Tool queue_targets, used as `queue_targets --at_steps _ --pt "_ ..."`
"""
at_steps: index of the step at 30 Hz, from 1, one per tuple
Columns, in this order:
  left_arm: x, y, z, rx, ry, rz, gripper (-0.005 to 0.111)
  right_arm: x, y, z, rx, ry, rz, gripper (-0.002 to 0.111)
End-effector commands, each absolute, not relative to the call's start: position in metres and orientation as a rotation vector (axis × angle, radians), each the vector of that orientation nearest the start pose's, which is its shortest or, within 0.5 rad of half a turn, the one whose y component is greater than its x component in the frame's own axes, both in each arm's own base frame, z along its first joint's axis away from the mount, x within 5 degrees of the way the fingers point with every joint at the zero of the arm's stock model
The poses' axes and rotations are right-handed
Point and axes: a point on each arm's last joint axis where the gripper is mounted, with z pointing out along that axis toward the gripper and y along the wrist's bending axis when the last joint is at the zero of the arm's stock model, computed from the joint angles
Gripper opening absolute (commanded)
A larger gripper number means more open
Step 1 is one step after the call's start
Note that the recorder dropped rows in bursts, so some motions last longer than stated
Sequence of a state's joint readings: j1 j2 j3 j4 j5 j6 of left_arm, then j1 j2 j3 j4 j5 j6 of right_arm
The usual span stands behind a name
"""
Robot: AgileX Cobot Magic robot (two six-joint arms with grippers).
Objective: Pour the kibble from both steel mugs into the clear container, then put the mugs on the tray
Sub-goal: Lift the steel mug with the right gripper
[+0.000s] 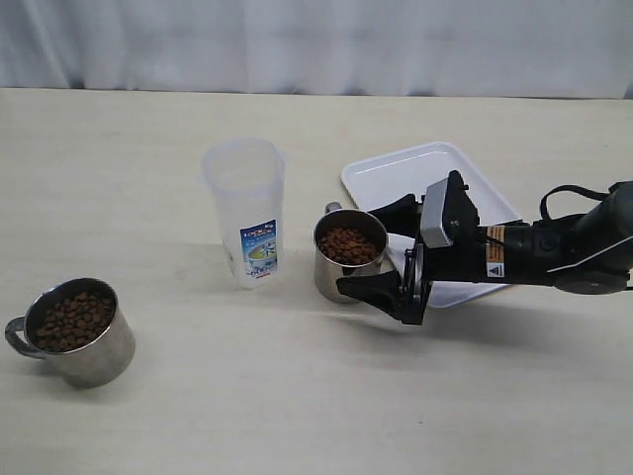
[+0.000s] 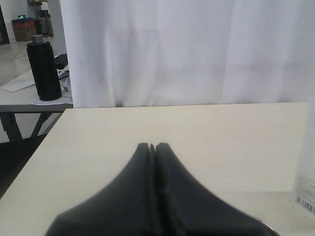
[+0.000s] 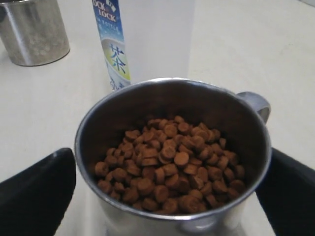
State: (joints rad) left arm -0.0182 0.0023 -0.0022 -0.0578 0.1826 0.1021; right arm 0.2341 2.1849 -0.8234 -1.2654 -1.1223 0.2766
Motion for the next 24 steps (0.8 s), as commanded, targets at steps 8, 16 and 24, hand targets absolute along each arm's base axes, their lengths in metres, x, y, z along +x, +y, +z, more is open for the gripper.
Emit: queue_targets --at_steps 8,16,24 --pt "0.056 -0.002 0.197 0.063 1.655 0.014 0.000 0.297 0.150 0.063 -1.310 1.586 0.883 0.073" --pt "0.056 -0.002 0.197 0.063 1.655 0.014 0.000 0.299 0.151 0.061 -1.297 1.570 0.868 0.073" --pt "0.056 -0.002 0.197 0.063 1.655 0.014 0.000 0.308 0.155 0.054 -1.277 1.511 0.917 0.073"
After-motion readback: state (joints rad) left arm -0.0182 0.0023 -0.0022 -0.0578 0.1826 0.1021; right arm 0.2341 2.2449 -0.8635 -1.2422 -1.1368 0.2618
